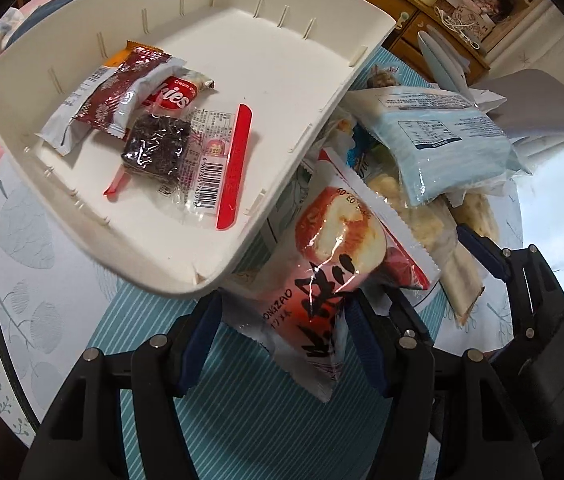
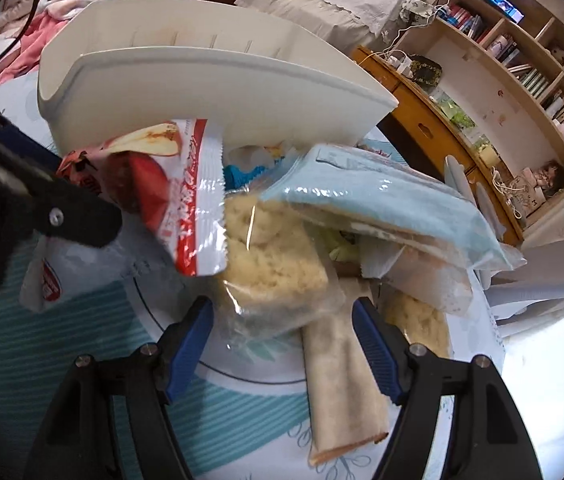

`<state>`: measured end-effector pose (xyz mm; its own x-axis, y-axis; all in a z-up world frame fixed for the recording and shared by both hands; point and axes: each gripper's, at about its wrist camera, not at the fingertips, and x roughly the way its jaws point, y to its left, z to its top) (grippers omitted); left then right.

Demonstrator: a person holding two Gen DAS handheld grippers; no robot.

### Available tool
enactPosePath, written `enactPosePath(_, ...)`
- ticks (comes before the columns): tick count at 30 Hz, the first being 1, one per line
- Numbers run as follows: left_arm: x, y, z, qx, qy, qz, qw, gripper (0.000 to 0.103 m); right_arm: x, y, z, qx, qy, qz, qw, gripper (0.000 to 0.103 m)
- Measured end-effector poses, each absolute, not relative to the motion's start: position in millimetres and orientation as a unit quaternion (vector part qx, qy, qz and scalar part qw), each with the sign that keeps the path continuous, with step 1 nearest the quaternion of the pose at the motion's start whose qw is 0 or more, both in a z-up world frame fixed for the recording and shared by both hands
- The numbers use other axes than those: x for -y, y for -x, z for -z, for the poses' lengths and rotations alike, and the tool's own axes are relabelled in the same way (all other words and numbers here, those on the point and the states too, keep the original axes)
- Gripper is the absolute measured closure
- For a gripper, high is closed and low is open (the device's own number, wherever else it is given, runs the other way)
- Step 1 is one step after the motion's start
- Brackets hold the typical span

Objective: Organize snacks
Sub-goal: 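Grasp the red-and-white bun bag with the left tool while the right tool grasps a cake bag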

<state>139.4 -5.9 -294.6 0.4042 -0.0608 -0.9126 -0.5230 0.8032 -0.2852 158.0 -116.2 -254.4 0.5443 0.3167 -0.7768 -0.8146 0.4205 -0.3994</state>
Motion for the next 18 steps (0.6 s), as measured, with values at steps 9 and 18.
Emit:
enactPosePath(9,4.0,-140.3,295.7,-0.529,0.289,-0.128,0.788,0.054,114.3,-160.8,254.4,-0.321,0.383,-0.372,0.783,0.049)
enactPosePath(18,7.6,-129.8,290.0,-0.55,0.275,-0.094,0.783,0.07,107.9,-159.5,247.9,-0.379,0.347,-0.36,0.779,0.067)
